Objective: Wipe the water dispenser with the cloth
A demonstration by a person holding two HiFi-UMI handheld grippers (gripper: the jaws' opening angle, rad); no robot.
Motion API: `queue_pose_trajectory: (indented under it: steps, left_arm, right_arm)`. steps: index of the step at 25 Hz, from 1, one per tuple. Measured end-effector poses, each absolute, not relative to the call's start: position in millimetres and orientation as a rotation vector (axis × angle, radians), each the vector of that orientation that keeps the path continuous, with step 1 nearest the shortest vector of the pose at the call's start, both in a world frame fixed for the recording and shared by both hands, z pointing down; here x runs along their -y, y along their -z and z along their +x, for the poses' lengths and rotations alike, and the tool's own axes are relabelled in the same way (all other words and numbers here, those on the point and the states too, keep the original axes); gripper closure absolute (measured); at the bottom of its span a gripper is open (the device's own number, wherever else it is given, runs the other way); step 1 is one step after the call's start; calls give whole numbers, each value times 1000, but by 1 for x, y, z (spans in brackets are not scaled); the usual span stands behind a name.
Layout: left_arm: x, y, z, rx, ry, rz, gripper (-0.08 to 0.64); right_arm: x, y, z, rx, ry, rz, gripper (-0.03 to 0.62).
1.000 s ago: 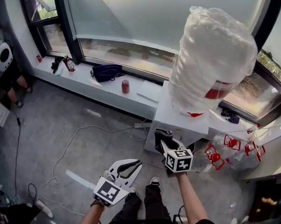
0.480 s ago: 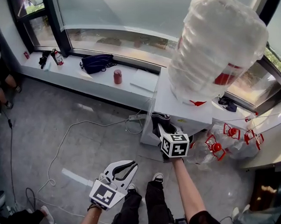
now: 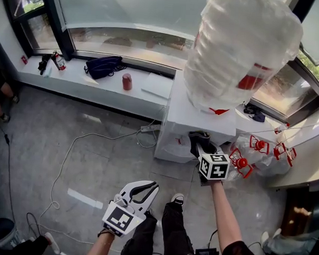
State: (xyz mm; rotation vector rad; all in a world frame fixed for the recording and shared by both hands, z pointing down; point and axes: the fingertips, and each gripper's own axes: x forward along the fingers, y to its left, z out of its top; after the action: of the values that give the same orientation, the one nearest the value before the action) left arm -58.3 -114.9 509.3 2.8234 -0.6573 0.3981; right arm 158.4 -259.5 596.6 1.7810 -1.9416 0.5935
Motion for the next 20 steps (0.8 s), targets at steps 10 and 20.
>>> queue_pose_trajectory:
  steps: [10,20]
  left_arm:
    - [106,-502,-22,554,-398,2882,517]
    - [103,-504,-25,575,-400,2875,517]
  right_arm:
    - [226,-599,251,1799,-632,1925,482]
    - [212,-602,291,1734,-608,1969,482]
